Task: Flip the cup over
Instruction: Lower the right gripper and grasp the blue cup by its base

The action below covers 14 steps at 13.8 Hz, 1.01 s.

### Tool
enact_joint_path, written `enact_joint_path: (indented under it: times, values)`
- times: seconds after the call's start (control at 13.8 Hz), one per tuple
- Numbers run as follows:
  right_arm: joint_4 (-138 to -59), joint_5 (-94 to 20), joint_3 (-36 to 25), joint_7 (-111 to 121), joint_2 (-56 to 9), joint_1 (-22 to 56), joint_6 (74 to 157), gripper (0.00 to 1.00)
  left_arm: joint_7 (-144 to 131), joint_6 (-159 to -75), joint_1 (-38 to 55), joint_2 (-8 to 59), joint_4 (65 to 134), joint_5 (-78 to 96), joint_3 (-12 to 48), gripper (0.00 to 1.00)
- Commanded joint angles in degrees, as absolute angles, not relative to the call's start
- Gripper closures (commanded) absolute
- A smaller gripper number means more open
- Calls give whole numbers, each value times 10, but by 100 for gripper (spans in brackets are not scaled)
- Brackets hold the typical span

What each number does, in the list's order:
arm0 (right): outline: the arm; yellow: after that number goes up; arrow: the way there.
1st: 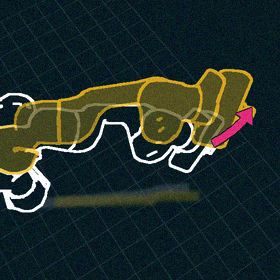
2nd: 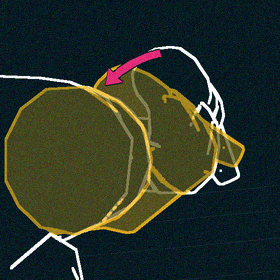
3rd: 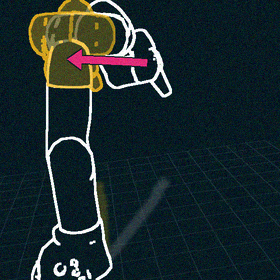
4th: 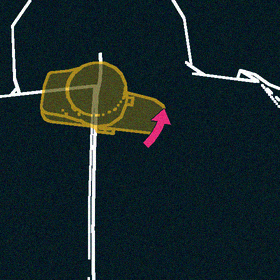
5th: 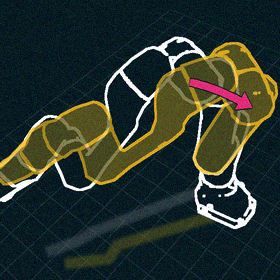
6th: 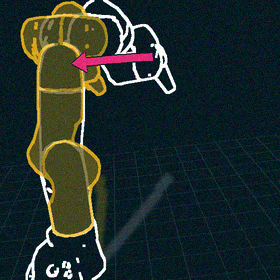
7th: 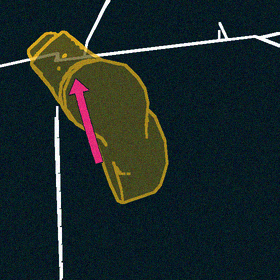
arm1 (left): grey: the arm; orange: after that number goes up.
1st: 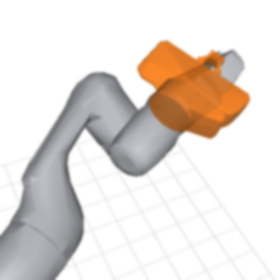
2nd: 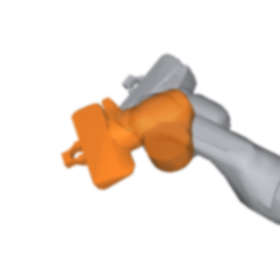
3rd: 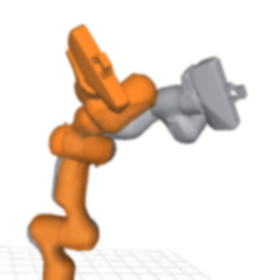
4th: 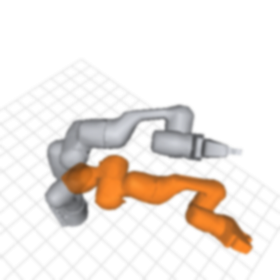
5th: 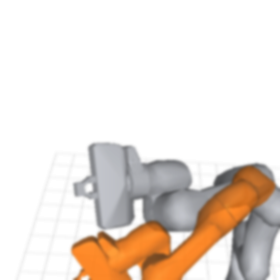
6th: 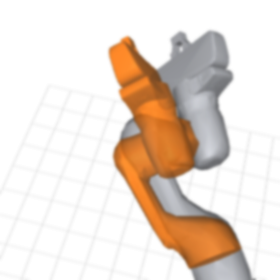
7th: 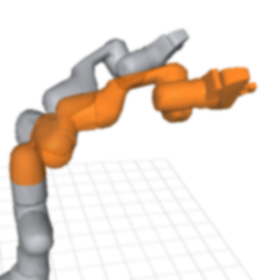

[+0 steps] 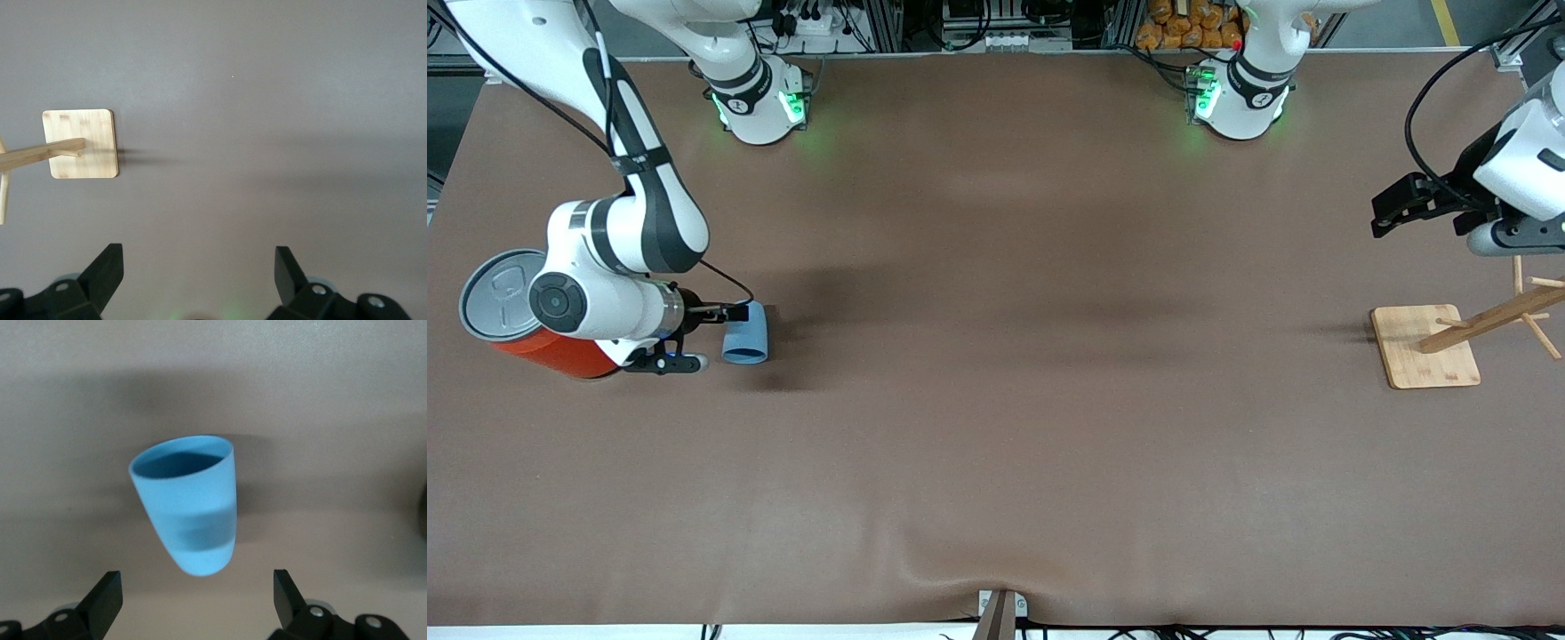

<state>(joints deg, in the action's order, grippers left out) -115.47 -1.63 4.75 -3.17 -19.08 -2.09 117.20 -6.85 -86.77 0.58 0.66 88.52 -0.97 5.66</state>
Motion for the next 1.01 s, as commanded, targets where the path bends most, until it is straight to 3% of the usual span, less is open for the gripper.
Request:
enact_joint_path:
  times: [0.0, 0.94]
  values:
    - [-1163, -28, 54, -22, -192, -30, 1194, 0, -62, -874, 4, 10, 882, -4, 57, 0]
    - [-1162, -40, 54, -9, -272, -27, 1300, 0, -62, -875, 2, 12, 884, -4, 57, 0]
